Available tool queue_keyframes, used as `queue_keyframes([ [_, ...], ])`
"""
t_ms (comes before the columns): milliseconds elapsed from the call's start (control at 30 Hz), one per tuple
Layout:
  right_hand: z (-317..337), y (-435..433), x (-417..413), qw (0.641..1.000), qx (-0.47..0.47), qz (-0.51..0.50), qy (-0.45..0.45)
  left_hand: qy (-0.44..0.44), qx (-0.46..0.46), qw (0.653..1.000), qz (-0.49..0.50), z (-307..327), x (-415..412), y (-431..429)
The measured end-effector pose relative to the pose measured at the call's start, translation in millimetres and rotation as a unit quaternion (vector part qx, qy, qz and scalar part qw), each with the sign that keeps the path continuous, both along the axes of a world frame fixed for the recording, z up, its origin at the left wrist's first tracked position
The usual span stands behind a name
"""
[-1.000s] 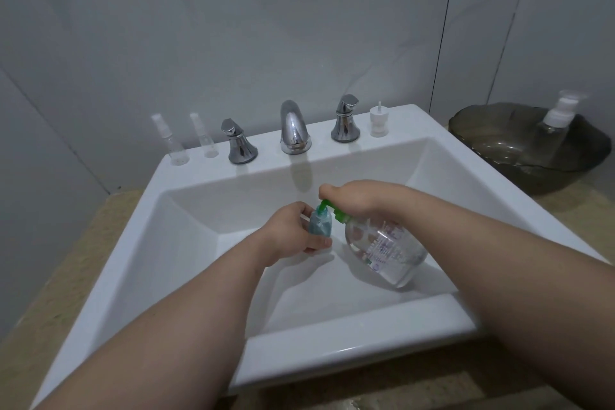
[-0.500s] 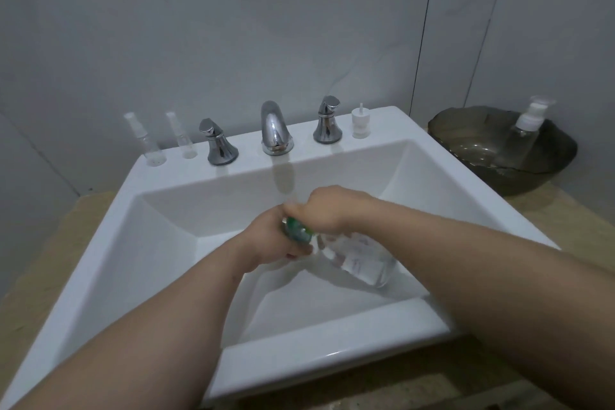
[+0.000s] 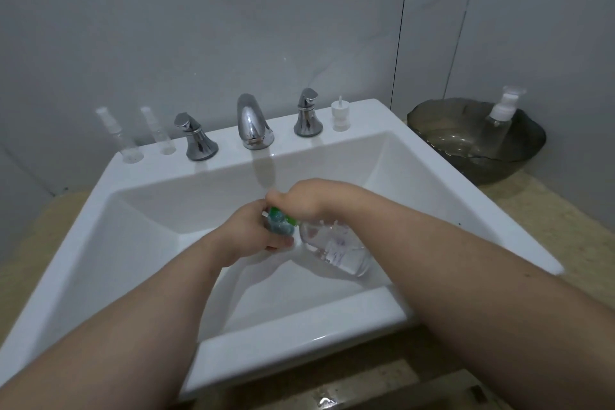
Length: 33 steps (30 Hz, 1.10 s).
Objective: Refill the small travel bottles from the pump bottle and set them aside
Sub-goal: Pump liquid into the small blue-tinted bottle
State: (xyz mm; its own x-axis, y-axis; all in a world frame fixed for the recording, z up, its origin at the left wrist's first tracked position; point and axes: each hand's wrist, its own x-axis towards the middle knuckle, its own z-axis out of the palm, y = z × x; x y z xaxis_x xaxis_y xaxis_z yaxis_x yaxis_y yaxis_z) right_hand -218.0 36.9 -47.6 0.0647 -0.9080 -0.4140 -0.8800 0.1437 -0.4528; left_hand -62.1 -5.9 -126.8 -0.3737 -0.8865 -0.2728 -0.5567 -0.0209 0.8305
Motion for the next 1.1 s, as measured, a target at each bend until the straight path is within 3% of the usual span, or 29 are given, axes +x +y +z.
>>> queue_keyframes([
  [267,-2.7,1.3,-0.9,1.0,-0.011,0.013,0.015,0.005,0.007,1.0,-0.007,-1.8,0.5,-1.1],
  [467,9.0,3.7,-16.6,0.997,0.024,-0.006,-0.079,0.035,0.037,0.999,0.002,-1.2,-0.6,-3.6],
  [767,2.6,1.7,-1.3,1.0,0.001,0.012,-0.019,0.02,0.029,0.999,0.008,3.3,-0.3,0.6],
  [1100,1.3,1.9,-0.7,1.0,-0.013,-0.009,-0.02,0.014,0.02,1.0,0.015,2.6,-0.5,-0.1],
])
